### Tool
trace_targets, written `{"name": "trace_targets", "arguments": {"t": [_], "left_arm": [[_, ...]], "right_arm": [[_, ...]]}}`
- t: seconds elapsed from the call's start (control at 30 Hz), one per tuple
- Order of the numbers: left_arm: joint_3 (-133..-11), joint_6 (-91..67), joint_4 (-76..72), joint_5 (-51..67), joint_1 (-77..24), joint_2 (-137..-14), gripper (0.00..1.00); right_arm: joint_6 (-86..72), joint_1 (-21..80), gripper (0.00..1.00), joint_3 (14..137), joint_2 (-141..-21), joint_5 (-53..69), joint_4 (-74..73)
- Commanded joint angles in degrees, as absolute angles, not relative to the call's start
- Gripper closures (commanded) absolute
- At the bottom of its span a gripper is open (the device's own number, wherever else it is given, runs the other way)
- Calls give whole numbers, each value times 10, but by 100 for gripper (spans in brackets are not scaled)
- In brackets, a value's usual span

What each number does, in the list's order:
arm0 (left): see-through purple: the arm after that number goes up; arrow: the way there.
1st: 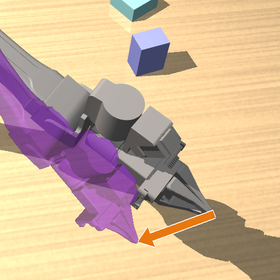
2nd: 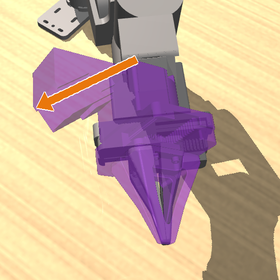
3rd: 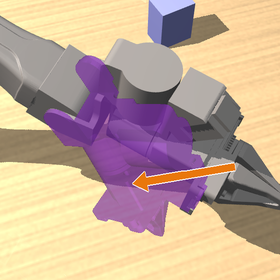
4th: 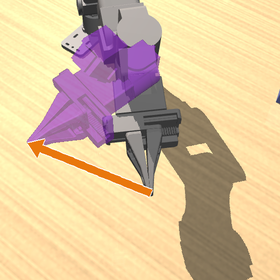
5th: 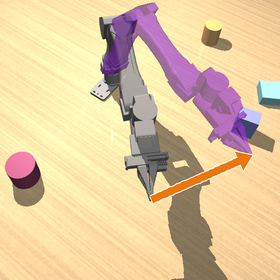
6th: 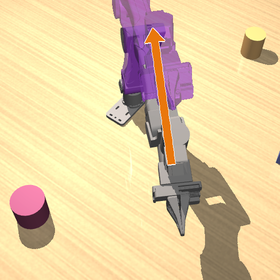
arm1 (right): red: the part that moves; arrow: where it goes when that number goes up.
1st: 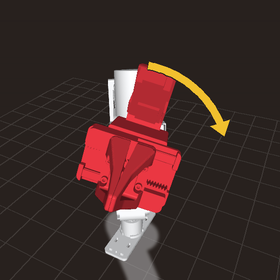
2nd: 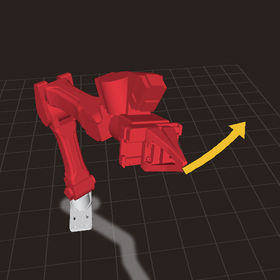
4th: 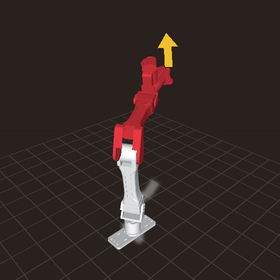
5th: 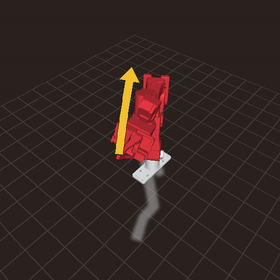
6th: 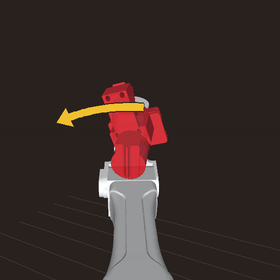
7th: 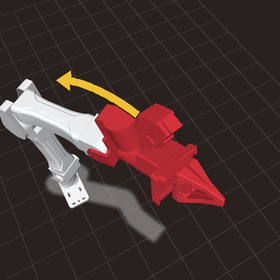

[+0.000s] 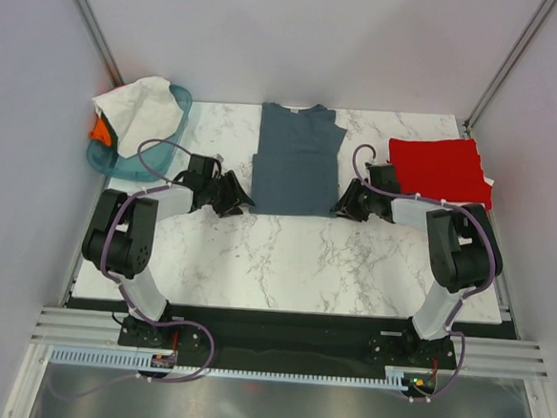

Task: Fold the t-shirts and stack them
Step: Fold the tshirt

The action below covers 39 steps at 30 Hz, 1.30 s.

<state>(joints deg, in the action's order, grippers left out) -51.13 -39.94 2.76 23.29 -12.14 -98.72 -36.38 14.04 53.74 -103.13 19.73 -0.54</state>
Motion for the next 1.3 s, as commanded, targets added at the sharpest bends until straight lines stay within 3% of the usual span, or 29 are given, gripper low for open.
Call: {"name": "trace_targets", "arguments": {"t": [0.0,0.07,0.1,0.2,0.43,0.77,0.83,0.93,1.27], "left_arm": [[-506,-389,-15,256,-122,-1003,45],[-505,-390,-19,258,-124,-1005,46],[-503,-391,-21,256,-125,-1007,46],[-503,-393,-25,258,-126,-1014,48],[-504,-400,-33,258,-130,-1030,52],[-491,-416,-66,253,-143,-1048,71],[-490,-414,-70,252,-148,-1048,77],[-489,-412,-73,248,-152,-1044,97],[-496,-383,14,227,-152,-939,98]], "right_arm": [[-363,144,66,540,-1047,204,17],[-362,144,74,539,-1048,201,17],[-359,145,86,538,-1049,200,18],[-357,145,100,538,-1049,197,18],[-357,145,100,537,-1050,191,17],[-371,144,100,510,-1032,171,37],[-373,145,100,509,-1031,172,40],[-374,146,100,507,-1026,172,40],[-361,146,100,495,-936,176,2]]}}
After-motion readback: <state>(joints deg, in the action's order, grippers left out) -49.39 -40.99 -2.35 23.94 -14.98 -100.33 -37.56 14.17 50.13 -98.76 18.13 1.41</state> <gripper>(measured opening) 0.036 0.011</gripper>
